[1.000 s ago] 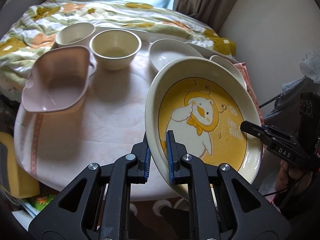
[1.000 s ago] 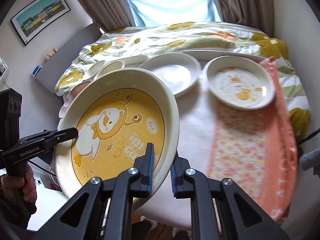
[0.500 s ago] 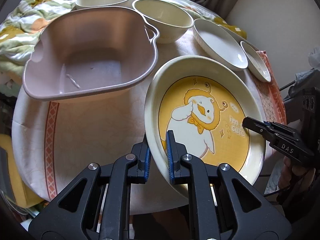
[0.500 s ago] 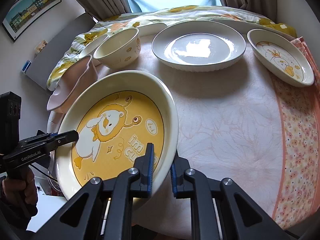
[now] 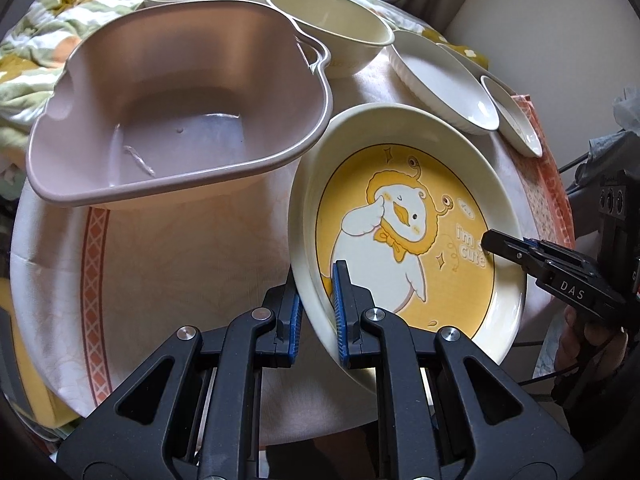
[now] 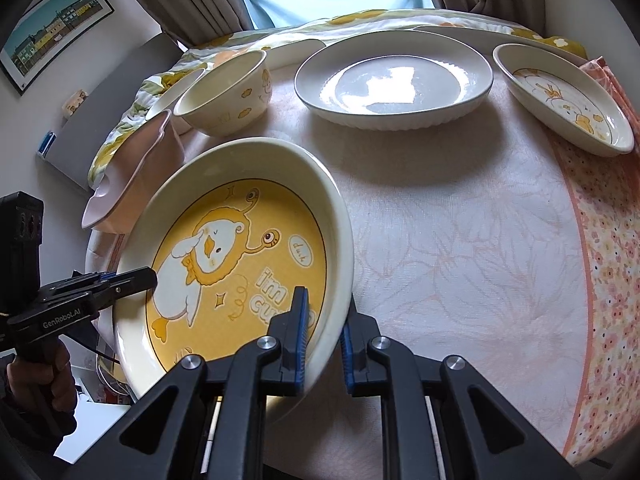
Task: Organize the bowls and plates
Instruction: 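Lift the yellow bowl with both grippers and set it down nearer the table edge, then close the left gripper on the white plate rim while the right gripper grips it too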
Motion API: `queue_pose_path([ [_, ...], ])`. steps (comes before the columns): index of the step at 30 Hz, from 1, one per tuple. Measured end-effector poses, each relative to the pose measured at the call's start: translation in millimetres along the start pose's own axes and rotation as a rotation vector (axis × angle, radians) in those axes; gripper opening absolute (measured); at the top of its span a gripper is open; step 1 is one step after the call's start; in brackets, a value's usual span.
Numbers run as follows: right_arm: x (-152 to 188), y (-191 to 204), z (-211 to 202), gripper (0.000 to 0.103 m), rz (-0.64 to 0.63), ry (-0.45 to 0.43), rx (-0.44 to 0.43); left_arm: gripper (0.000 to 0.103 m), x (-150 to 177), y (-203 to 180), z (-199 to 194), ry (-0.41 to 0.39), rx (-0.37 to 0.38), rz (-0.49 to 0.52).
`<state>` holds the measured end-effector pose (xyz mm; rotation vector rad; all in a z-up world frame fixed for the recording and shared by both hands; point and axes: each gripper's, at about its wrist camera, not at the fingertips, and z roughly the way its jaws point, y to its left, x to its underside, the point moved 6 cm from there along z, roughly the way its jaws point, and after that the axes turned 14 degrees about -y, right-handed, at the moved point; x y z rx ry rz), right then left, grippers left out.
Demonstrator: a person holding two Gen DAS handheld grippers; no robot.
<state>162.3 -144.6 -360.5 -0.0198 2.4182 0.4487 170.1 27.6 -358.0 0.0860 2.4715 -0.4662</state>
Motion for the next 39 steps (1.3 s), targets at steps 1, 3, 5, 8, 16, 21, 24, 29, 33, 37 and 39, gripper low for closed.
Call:
queue_pose_path([
  [1,0.0,-0.5,0.6,0.013,0.008,0.005,-0.001,0.011,0.2,-0.2,0.0,-0.002,-0.002,0.001],
  [3,0.4,-1.5,0.7,0.013,0.014,0.013,-0.003,0.011,0.8,-0.1,-0.5,-0.007,-0.012,0.001],
  [5,0.6,-1.0,0.8,0.013,0.01,0.014,0.001,0.012,1.2,-0.6,-0.9,-0.01,-0.023,0.0],
  [8,1.2,-1.1,0.1,0.013,0.017,0.009,0.009,0.016,0.9,-3.3,-1.8,-0.01,-0.058,0.035],
  [16,3.4,-6.8,-6.9,0.047,0.034,-0.016,0.028,0.097,2.7,-6.1,-8.8,-0.023,-0.133,0.075],
  [21,4.9,-16.3,-15.0,0.103,0.042,-0.027,0.048,0.097,8.9,-10.7,-17.6,0.001,-0.129,0.061],
  [24,-3.2,-19.6,-32.1,0.103,0.049,-0.037,0.048,0.097,0.4,-20.4,-41.5,-0.031,-0.114,0.063],
  [29,-46.3,-22.0,-82.9,0.103,0.027,-0.123,0.035,0.097,-50.5,-49.4,-90.6,-0.175,-0.093,0.097],
  [33,-99.6,-25.9,-120.0,0.103,-0.062,-0.18,0.051,0.097,-99.0,-73.8,-112.4,-0.275,-0.084,0.098],
  [37,-152.0,-38.4,-134.9,0.103,-0.16,-0.18,0.044,0.097,-132.0,-92.2,-109.7,-0.311,-0.077,0.046],
  [39,-175.1,-48.4,-135.4,0.103,-0.206,-0.181,0.056,0.097,-141.6,-100.4,-100.9,-0.303,-0.093,0.022],
])
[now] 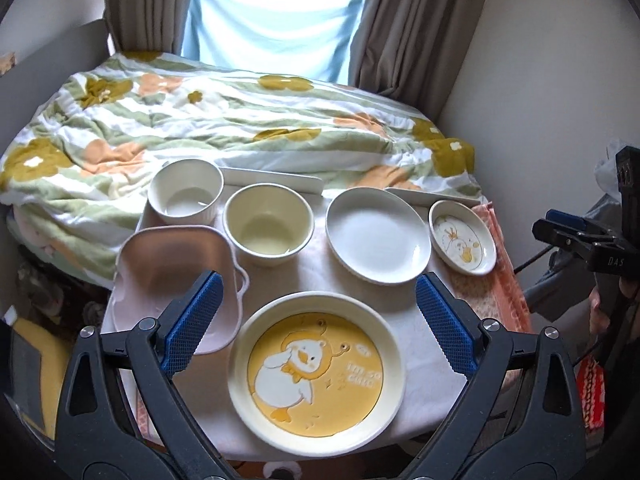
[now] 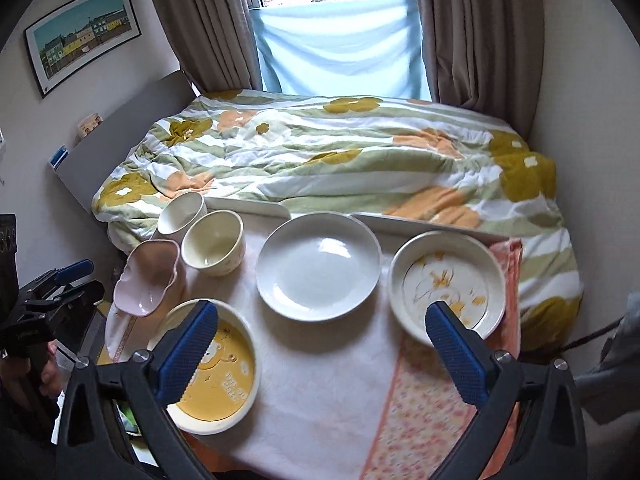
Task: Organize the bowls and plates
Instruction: 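Close the left gripper on the white plate rim while the right gripper grips it too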
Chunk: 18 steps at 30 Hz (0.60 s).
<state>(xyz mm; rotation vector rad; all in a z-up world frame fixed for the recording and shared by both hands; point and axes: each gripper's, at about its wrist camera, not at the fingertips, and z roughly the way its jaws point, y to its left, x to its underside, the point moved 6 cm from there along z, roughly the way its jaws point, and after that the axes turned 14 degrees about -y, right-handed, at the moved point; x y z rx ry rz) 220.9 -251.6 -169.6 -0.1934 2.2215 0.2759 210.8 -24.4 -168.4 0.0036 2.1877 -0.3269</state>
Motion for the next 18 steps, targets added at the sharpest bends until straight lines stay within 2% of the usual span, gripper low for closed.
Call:
queue_pose_path([
  [2,-16.1,-13.8,8.4,0.103,-0.046,0.0,0.011,0.097,-0.7,-8.1,12.9,0.013,-0.017,-0.038],
  [8,-29.5,-53.9,78.3,0.103,-0.157,0.137,-0.139,0.097,20.8,-28.1,75.3,0.091,-0.085,-0.236],
  [11,-24.4,-67.5,121.3,0.094,-0.205,0.205,-0.207,0.096,35.9,-34.8,107.4,0.124,-0.119,-0.32],
  [13,-17.7,-73.8,149.1,0.086,-0.203,0.259,-0.256,0.093,45.0,-37.9,128.8,0.156,-0.142,-0.347],
  [16,-6.0,-79.9,184.9,0.083,-0.208,0.32,-0.308,0.088,55.3,-39.5,160.8,0.198,-0.164,-0.373],
  [18,3.2,-81.5,203.4,0.083,-0.203,0.355,-0.332,0.077,61.8,-40.7,182.4,0.228,-0.166,-0.392],
])
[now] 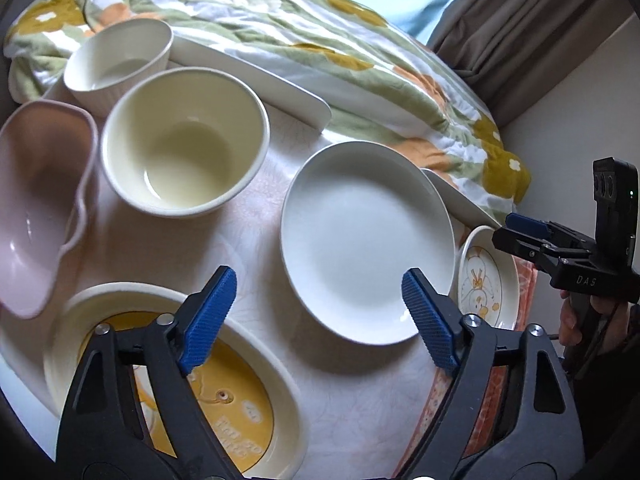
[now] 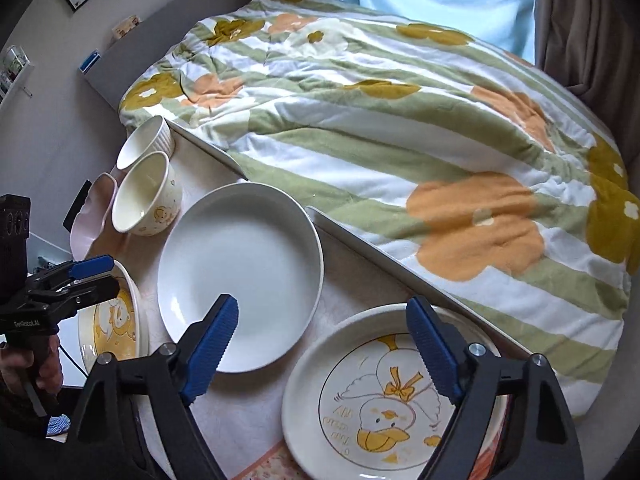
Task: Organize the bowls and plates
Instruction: 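Close the left gripper on the white plate rim while the right gripper grips it too, then lift the white plate with both grippers and lower it into the yellow bowl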
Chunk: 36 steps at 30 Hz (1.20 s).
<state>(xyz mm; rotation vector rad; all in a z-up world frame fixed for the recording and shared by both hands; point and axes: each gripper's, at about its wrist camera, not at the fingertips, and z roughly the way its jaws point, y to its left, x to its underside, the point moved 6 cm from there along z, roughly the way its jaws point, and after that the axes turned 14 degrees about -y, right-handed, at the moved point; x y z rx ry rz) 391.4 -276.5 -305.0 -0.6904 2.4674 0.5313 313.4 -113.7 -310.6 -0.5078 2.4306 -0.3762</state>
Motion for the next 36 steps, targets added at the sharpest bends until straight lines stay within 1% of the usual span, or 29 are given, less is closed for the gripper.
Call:
queue_pose_path([
  [2,2.8,-2.3,16.5,0.077,0.004,0.027,-0.034,0.075,4.1,-2.8,19.2,0.028,-0.013,0.0],
  [3,4.0,-2.8,24.5,0.068,0.002,0.043,-0.049,0.074,6.1,-3.5,26.9,0.038,-0.02,0.003],
  [4,5.3,-1.6,32.9,0.062,-0.003,0.061,-0.065,0.072,8.6,-3.6,33.3,0.047,-0.025,0.002],
  [5,6.1,-1.5,39.7,0.061,-0.008,0.073,-0.076,0.07,10.3,-3.2,38.8,0.052,-0.03,-0.001],
  [7,6.5,1.1,51.4,0.052,-0.022,0.093,-0.094,0.066,12.7,-1.3,46.5,0.06,-0.041,-0.011],
  [8,7.5,1.7,56.6,0.05,-0.028,0.104,-0.104,0.063,14.5,-0.3,49.2,0.066,-0.044,-0.015],
  [11,12.2,1.5,66.2,0.037,-0.036,0.127,-0.127,0.055,18.1,3.8,53.8,0.078,-0.045,-0.023],
  [12,13.6,2.1,69.0,0.034,-0.036,0.134,-0.132,0.053,18.5,5.3,54.7,0.076,-0.055,-0.022],
  [13,15.2,1.8,70.7,0.034,-0.037,0.139,-0.134,0.053,17.5,7.1,54.6,0.065,-0.068,-0.018],
  [14,17.0,1.0,72.4,0.034,-0.038,0.143,-0.133,0.05,16.1,7.7,53.7,0.056,-0.073,-0.015],
  [15,18.2,0.9,74.0,0.031,-0.039,0.147,-0.134,0.039,15.4,7.7,53.4,0.052,-0.066,-0.017],
  [16,18.7,0.9,75.0,0.026,-0.041,0.147,-0.139,0.034,16.0,7.9,54.2,0.062,-0.055,-0.028],
  [17,19.2,0.6,75.8,0.024,-0.04,0.152,-0.143,0.03,16.9,9.1,54.4,0.066,-0.066,-0.026],
  [20,20.4,1.9,77.3,0.016,-0.039,0.159,-0.153,0.023,18.2,11.2,53.9,0.069,-0.081,-0.005],
  [23,21.0,2.7,76.8,0.016,-0.043,0.153,-0.151,0.017,18.0,14.9,54.3,0.069,-0.097,0.009],
  [27,21.2,1.6,77.2,0.016,-0.03,0.143,-0.146,0.017,18.5,16.3,53.5,0.064,-0.096,0.019],
  [32,21.5,1.9,75.7,0.016,-0.026,0.132,-0.129,0.016,18.7,16.4,52.5,0.063,-0.103,0.008],
  [36,21.9,3.1,71.2,0.016,-0.008,0.122,-0.135,0.016,15.2,15.3,46.1,0.049,-0.1,-0.003],
])
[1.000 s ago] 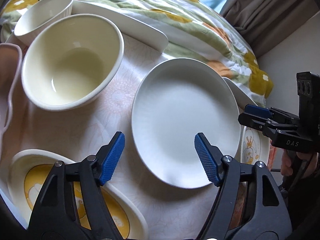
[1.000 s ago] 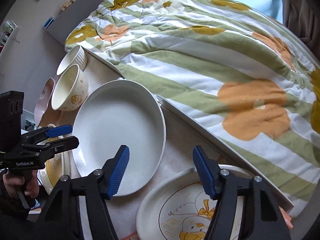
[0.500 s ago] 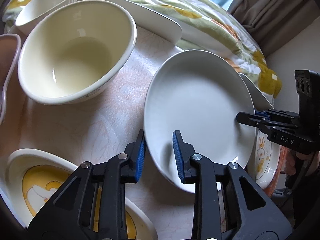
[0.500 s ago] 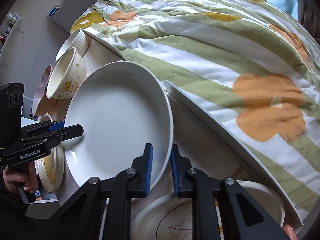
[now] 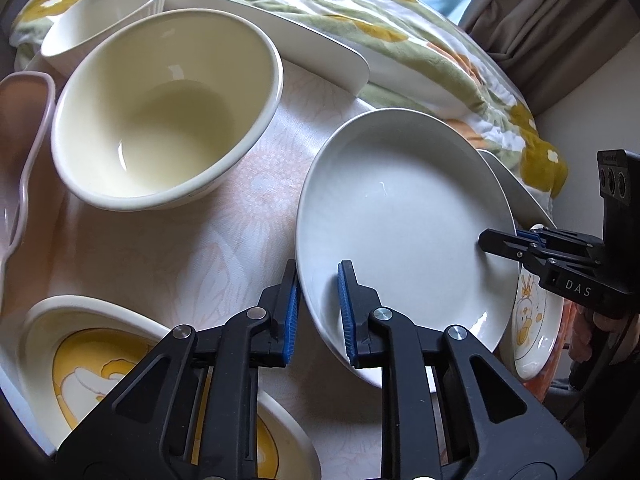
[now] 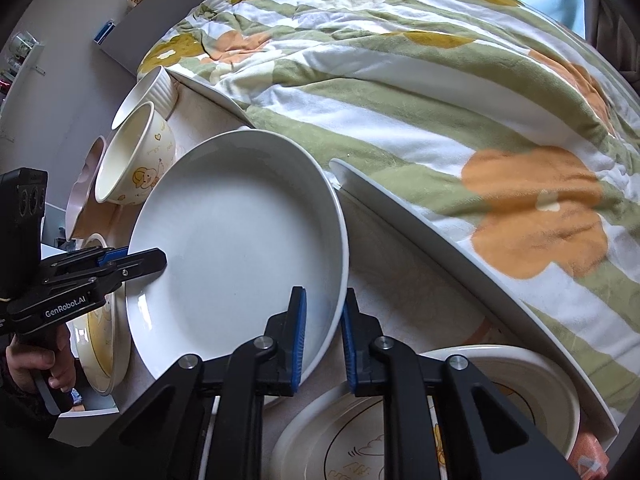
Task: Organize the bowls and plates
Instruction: 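Lift the white plate with both grippers and lower it into the yellow bowl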
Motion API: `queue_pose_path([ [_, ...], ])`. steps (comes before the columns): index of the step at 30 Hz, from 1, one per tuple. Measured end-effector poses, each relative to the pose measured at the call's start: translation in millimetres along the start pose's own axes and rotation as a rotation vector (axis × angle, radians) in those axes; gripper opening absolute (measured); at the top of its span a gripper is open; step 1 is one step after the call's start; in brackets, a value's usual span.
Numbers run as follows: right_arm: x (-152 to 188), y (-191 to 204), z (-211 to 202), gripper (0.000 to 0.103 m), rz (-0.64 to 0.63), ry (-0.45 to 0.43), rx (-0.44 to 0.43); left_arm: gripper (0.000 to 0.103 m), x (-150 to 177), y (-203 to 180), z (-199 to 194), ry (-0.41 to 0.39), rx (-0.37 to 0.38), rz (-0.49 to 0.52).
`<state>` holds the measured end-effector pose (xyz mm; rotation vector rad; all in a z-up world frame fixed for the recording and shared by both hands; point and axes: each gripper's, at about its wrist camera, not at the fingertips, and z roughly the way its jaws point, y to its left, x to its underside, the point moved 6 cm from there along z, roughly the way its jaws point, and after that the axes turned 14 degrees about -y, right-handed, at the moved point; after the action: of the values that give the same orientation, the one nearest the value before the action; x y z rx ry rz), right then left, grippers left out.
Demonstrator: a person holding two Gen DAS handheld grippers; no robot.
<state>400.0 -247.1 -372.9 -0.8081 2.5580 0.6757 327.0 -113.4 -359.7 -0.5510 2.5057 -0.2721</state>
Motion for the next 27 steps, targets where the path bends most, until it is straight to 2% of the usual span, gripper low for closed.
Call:
queue_pose_path([
  [7,-5.1,7.4,-14.3,0.016,0.01,-0.04,0.009,0.016,-9.5,-2.9,-19.3,-0.022,0.008,0.018],
  [14,-11.7,28.4,-52.6,0.016,0.039,-0.132,0.018,0.016,-28.4,-10.4,-66.6,-0.08,0.053,0.078],
  [21,-8.1,75.8,-90.4,0.016,0.1,-0.217,0.069,0.016,-43.0,3.9,-122.5,-0.121,0.128,0.151],
  [27,8.7,133.5,-105.4,0.016,0.206,-0.313,0.137,0.016,-40.0,42.9,-155.5,-0.103,0.205,0.277],
])
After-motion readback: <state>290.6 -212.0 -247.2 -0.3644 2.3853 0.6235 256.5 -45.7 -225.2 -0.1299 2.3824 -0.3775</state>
